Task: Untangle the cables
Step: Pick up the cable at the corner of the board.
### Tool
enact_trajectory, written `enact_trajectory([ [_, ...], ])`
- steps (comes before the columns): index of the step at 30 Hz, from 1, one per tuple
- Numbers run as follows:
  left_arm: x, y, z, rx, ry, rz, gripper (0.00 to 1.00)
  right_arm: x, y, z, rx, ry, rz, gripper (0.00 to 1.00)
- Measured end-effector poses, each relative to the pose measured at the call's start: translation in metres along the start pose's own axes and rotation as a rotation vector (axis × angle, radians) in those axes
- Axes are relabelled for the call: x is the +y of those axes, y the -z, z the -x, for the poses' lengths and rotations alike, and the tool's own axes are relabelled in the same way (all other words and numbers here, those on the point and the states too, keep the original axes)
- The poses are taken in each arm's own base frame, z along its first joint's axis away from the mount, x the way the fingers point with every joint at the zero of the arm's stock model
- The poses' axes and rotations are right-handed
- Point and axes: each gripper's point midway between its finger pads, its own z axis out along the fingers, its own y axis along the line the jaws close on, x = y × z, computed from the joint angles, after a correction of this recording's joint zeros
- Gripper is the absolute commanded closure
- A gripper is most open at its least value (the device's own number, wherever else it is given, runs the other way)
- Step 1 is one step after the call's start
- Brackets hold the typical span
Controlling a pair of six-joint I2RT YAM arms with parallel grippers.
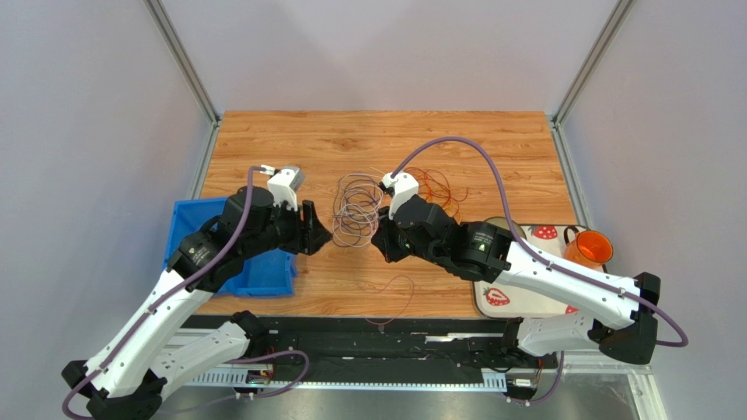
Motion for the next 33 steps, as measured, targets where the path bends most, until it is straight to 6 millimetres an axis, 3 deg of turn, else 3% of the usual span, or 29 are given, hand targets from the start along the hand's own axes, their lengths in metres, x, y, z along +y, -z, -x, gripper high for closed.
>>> enact_trajectory([
  [2,0.000,-0.009,-0.006,0.009,0.021,-0.010,0.40,-0.001,0.000,-0.002,0.003,0.003,-0.002,1.00],
  [8,0.022,-0.067,-0.073,0.184,0.129,0.025,0.39,-0.014,0.005,-0.011,0.005,-0.003,-0.015,1.00],
  [11,0.030,-0.089,-0.093,0.253,0.144,0.063,0.38,-0.020,0.010,-0.011,-0.007,-0.012,-0.017,1.00],
  [20,0.025,-0.146,-0.115,0.317,0.088,0.089,0.37,-0.027,0.026,-0.005,-0.045,-0.031,-0.007,1.00],
  [26,0.026,-0.170,-0.131,0.348,0.049,0.118,0.37,-0.029,0.035,0.001,-0.068,-0.039,0.000,1.00],
  [33,0.011,-0.202,-0.117,0.313,-0.018,0.110,0.45,-0.033,0.044,0.005,-0.086,-0.037,0.006,1.00],
])
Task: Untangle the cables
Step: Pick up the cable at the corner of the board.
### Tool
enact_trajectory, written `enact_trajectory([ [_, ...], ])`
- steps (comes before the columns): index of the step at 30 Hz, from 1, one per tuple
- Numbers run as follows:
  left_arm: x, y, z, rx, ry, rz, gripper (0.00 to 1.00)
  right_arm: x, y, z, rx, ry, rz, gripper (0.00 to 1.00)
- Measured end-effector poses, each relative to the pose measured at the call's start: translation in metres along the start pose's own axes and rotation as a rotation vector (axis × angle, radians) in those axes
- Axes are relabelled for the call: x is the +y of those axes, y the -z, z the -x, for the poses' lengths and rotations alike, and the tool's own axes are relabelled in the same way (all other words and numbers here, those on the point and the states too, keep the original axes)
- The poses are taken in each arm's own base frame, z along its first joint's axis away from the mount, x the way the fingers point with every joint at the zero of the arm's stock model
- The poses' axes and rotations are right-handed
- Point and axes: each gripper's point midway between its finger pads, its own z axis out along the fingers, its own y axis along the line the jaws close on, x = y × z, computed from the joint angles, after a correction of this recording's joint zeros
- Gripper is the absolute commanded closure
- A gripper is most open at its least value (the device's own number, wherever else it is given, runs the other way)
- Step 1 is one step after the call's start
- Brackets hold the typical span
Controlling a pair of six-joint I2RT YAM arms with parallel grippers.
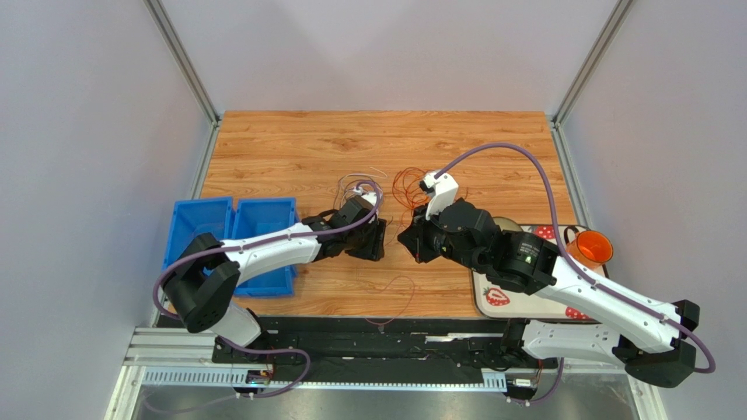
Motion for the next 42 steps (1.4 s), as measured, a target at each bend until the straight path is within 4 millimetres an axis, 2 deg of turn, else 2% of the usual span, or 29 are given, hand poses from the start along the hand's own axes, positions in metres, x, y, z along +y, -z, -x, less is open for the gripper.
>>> enact_trajectory([
  [3,-0.003,-0.012,0.005,-0.004,-0.018,0.004,0.50,-0.002,0.003,0.000,-0.001,0.003,0.001,1.00],
  [6,0.002,-0.020,-0.001,0.016,-0.028,0.025,0.59,-0.003,0.009,0.001,-0.003,0.004,0.004,1.00],
  [9,0.004,-0.024,-0.004,0.024,-0.035,0.038,0.72,-0.004,0.014,0.003,-0.013,0.000,0.009,1.00],
  [13,0.005,-0.024,-0.004,0.022,-0.042,0.041,1.00,-0.005,0.018,0.005,-0.021,-0.003,0.011,1.00],
  [18,0.006,-0.023,-0.004,0.026,-0.044,0.051,1.00,-0.005,0.019,0.005,-0.022,-0.003,0.011,0.98],
  [19,0.007,-0.021,-0.003,0.032,-0.045,0.062,1.00,-0.006,0.019,0.005,-0.021,-0.003,0.010,0.81],
  [21,0.006,-0.011,0.003,0.036,-0.046,0.085,1.00,-0.007,0.019,0.003,-0.015,-0.001,0.006,0.60],
  [22,0.005,-0.002,0.009,0.031,-0.048,0.098,1.00,-0.007,0.019,0.002,-0.013,-0.003,0.002,0.41],
  [24,0.000,0.023,0.029,-0.002,-0.050,0.111,1.00,-0.010,0.019,0.000,-0.004,-0.003,-0.011,0.32],
  [26,-0.007,0.060,0.058,-0.064,-0.053,0.129,1.00,-0.015,0.019,-0.002,0.003,0.003,-0.032,0.28],
  [27,-0.010,0.083,0.076,-0.117,-0.052,0.132,1.00,-0.017,0.019,-0.004,0.007,0.007,-0.040,0.27],
  [28,-0.015,0.116,0.098,-0.185,-0.049,0.131,1.00,-0.018,0.019,-0.004,0.010,0.010,-0.049,0.27],
  [29,-0.015,0.133,0.110,-0.224,-0.041,0.135,1.00,-0.019,0.018,-0.005,0.012,0.010,-0.054,0.27],
  [30,-0.014,0.163,0.127,-0.284,-0.030,0.138,1.00,-0.019,0.016,-0.005,0.014,0.011,-0.060,0.27],
  [33,0.003,0.242,0.161,-0.447,0.017,0.167,1.00,-0.021,0.011,-0.008,0.028,0.017,-0.074,0.28],
  [35,0.022,0.292,0.171,-0.543,0.054,0.212,1.00,-0.021,0.008,-0.011,0.039,0.020,-0.081,0.28],
  [37,0.040,0.332,0.171,-0.612,0.080,0.265,1.00,-0.022,0.005,-0.013,0.047,0.023,-0.086,0.28],
  [42,0.065,0.400,0.163,-0.722,0.098,0.374,1.00,-0.021,0.005,-0.013,0.050,0.019,-0.083,0.29],
])
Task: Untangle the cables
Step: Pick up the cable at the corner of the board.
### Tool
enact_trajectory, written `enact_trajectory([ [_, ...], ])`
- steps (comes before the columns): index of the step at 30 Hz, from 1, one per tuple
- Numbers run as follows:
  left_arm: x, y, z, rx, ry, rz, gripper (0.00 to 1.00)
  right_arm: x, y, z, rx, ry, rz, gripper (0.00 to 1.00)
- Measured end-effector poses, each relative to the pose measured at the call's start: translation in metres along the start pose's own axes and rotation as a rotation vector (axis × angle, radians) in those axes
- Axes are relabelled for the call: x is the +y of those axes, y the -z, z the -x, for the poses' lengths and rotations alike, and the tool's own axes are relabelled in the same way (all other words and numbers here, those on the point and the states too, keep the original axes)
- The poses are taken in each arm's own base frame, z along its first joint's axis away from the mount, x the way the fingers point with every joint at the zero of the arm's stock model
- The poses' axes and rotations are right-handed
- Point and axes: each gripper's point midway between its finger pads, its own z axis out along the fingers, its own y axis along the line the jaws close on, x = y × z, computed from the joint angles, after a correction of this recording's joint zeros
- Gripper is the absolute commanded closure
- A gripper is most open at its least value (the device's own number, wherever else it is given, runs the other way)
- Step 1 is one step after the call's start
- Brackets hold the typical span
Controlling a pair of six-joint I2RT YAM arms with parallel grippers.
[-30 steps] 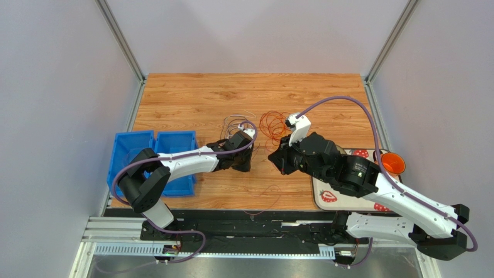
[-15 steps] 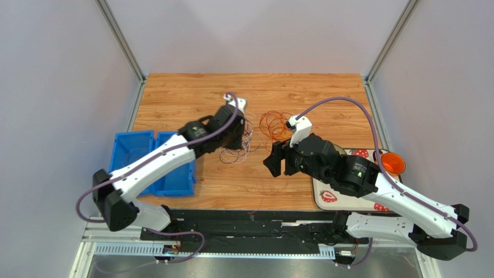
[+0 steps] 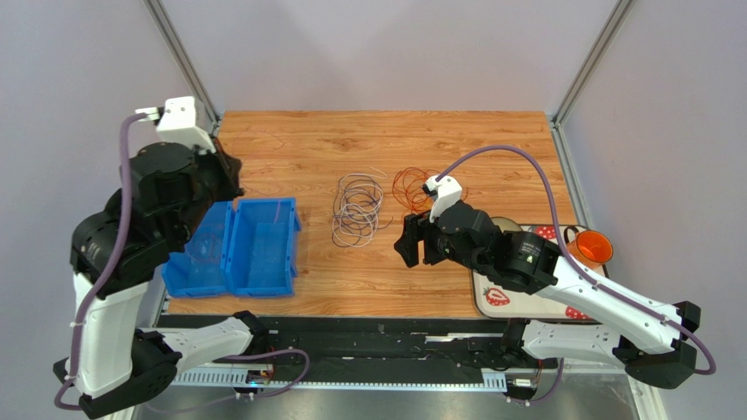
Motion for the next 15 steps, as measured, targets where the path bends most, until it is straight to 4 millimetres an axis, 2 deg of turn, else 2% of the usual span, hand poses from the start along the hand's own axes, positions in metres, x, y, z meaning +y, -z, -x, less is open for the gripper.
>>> enact_trajectory([
  [9,0.057,0.039,0.044,-0.164,0.002,0.210,1.00,0.005,0.001,-0.003,0.015,-0.022,0.025,0.31],
  [15,0.089,0.056,0.048,-0.230,-0.020,0.335,1.00,0.006,-0.003,-0.015,0.051,-0.025,0.037,0.32],
])
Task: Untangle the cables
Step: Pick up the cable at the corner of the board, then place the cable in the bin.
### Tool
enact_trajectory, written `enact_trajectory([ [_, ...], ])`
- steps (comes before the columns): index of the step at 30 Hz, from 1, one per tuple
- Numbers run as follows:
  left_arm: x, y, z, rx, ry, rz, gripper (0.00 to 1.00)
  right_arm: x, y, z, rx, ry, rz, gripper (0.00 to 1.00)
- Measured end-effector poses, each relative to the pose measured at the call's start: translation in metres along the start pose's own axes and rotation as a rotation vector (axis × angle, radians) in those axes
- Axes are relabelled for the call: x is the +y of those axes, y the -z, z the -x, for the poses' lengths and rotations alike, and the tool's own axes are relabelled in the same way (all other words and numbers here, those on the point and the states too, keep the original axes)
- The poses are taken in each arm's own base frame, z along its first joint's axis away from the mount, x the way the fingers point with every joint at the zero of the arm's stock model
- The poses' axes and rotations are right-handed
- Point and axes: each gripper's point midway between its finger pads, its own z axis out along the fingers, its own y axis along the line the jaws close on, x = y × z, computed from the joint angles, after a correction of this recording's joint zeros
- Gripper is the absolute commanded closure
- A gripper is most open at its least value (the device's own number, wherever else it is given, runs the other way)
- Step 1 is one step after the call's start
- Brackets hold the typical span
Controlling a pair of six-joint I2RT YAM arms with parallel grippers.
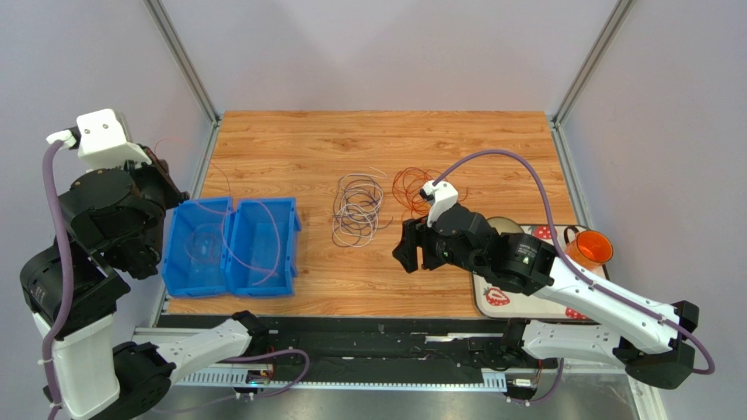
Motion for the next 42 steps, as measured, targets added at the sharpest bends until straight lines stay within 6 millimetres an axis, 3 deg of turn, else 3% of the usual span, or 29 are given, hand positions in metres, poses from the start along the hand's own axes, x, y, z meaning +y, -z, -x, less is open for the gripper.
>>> enact_trajectory([
  [9,0.024,-0.009,0.007,-0.049,-0.082,0.172,1.00,0.004,0.000,-0.003,0.014,-0.011,0.018,0.32],
  [20,0.044,-0.019,0.032,-0.092,-0.116,0.334,1.00,0.006,-0.007,-0.009,0.047,-0.007,0.022,0.33],
  [24,0.064,-0.027,0.028,-0.058,-0.135,0.440,1.00,0.007,-0.010,-0.012,0.060,-0.004,0.021,0.33],
  [30,0.091,-0.043,0.006,0.018,-0.092,0.535,1.00,0.007,-0.014,-0.015,0.076,-0.001,0.018,0.34],
  [42,0.102,-0.055,-0.007,0.053,0.028,0.527,1.00,0.009,-0.026,-0.027,0.134,0.011,0.008,0.35],
])
